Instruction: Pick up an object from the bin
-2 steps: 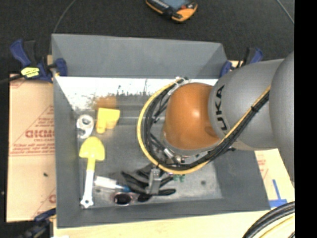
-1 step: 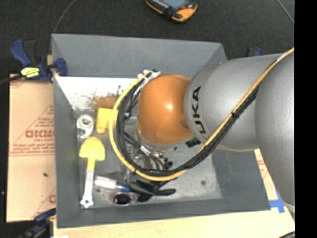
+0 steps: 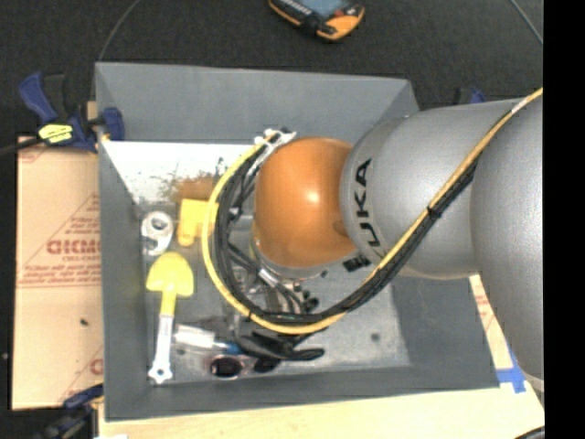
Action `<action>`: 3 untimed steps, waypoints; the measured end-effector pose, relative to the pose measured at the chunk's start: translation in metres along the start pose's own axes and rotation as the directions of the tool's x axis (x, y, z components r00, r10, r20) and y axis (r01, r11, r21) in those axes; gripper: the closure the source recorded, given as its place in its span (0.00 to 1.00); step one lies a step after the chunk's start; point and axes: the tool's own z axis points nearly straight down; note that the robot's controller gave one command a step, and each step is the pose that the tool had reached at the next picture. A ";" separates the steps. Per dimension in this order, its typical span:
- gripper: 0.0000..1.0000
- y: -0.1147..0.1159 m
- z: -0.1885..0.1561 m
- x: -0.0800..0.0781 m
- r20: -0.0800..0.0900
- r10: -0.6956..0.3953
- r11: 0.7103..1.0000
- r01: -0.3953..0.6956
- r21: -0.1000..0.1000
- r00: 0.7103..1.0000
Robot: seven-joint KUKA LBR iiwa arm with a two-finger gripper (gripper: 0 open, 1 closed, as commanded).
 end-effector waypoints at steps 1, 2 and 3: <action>1.00 -0.010 -0.002 0.007 0.000 -0.294 0.956 0.294 0.000 0.956; 0.00 -0.043 0.019 -0.008 -0.002 -0.031 1.000 0.031 0.000 1.000; 0.00 -0.047 0.022 -0.010 -0.002 -0.006 1.000 0.006 0.000 1.000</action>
Offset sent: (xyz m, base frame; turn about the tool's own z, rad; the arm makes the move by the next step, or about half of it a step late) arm 0.0148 -0.0499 -0.0248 -0.0010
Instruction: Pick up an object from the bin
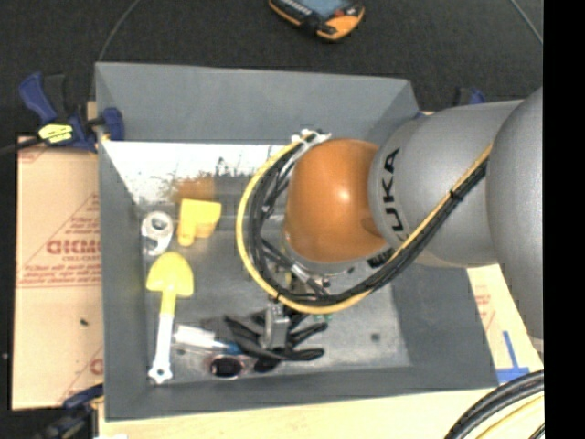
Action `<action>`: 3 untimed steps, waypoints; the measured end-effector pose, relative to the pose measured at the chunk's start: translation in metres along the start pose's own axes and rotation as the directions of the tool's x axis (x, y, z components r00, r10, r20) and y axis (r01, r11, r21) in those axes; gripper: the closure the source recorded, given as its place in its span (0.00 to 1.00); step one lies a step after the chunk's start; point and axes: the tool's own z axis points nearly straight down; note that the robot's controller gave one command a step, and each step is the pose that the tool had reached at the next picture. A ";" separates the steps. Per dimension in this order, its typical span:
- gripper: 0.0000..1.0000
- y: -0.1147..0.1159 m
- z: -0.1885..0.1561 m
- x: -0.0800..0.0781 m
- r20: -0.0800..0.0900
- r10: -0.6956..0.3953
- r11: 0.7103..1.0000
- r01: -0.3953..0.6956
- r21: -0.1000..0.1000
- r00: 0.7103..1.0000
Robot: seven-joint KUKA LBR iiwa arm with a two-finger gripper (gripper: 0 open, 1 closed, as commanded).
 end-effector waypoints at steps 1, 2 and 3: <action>0.00 0.003 0.061 0.014 0.005 -0.357 0.934 0.357 0.001 0.934; 1.00 0.031 0.070 -0.039 0.003 -0.024 1.000 0.024 0.000 1.000; 1.00 0.031 0.070 -0.039 0.003 -0.025 1.000 0.025 0.000 1.000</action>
Offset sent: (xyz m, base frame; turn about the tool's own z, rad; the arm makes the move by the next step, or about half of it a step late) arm 0.0364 0.0347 -0.0698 -0.0222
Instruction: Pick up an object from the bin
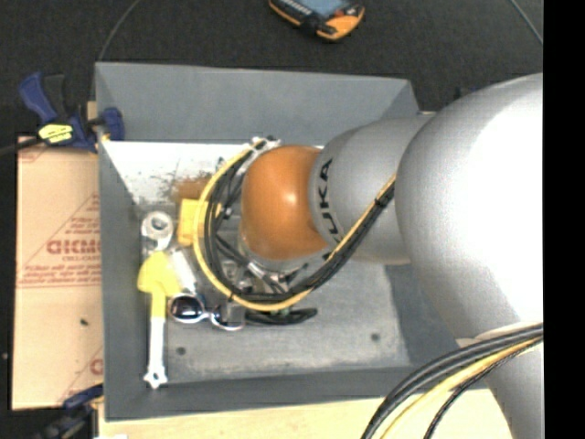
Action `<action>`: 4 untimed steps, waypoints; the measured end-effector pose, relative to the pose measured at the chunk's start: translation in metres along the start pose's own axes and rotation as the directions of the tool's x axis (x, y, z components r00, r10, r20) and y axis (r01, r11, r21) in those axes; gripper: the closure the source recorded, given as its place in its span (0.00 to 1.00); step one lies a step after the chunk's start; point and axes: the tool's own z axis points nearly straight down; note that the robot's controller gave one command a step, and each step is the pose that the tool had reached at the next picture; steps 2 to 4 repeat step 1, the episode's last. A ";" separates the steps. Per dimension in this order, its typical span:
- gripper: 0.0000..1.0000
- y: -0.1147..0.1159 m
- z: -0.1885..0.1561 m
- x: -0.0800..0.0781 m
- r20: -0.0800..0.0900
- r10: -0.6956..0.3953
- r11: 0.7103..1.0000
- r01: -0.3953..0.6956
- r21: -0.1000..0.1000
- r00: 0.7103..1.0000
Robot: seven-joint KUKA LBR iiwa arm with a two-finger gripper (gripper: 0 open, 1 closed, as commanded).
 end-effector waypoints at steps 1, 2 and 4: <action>1.00 -0.002 -0.081 -0.009 -0.001 -0.026 1.000 0.026 0.001 1.000; 1.00 -0.002 -0.081 -0.009 -0.001 -0.026 1.000 0.026 0.001 1.000; 1.00 -0.002 -0.081 -0.009 -0.001 -0.026 1.000 0.026 0.001 1.000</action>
Offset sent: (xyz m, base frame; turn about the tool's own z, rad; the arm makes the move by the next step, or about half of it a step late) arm -0.0196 -0.0403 0.1384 0.0164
